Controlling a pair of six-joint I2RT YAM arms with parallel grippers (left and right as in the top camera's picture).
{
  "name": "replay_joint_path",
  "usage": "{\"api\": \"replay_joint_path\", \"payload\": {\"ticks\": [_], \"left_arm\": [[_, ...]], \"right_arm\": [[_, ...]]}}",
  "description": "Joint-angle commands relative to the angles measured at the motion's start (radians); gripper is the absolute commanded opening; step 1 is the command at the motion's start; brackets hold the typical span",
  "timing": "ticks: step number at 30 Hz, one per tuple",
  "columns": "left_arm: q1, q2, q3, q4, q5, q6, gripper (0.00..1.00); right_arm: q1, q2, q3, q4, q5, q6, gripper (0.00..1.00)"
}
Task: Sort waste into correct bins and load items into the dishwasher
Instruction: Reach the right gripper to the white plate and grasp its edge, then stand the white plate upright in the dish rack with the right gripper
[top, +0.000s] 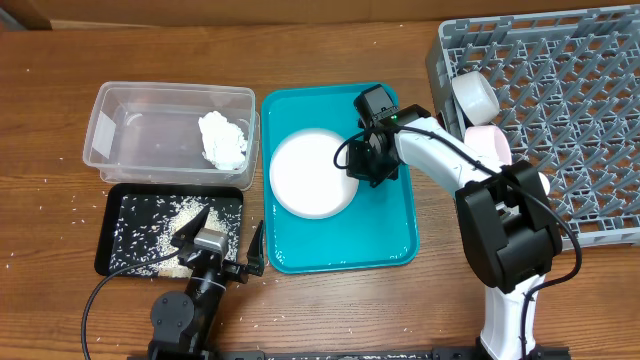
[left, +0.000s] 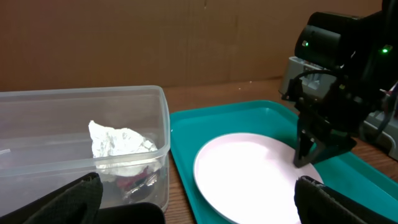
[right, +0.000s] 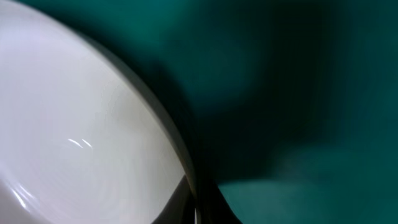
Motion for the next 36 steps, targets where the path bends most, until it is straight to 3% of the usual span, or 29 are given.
{"api": "replay_joint_path", "payload": {"ticks": [1, 6, 12, 18, 21, 36], "left_arm": [[0.010, -0.009, -0.004, -0.002, -0.004, 0.022, 1.00], [0.010, -0.009, -0.004, -0.002, -0.004, 0.022, 1.00], [0.010, -0.009, -0.004, -0.002, -0.004, 0.022, 1.00], [0.010, -0.009, -0.004, -0.002, -0.004, 0.022, 1.00], [0.010, -0.009, -0.004, -0.002, -0.004, 0.022, 1.00], [0.010, -0.009, -0.004, -0.002, -0.004, 0.022, 1.00]], "right_arm": [[-0.024, -0.069, 0.029, -0.026, 0.074, -0.009, 0.04], [-0.049, -0.250, 0.037, -0.032, 0.346, -0.130, 0.04], [-0.045, -0.471, 0.037, -0.010, 1.027, -0.301, 0.04], [-0.052, -0.510, 0.035, 0.029, 1.555, -0.380, 0.04], [-0.072, -0.505, 0.026, 0.031, 1.630, -0.380, 0.04], [-0.267, -0.366, -0.002, 0.040, 1.584, -0.380, 0.04]]}}
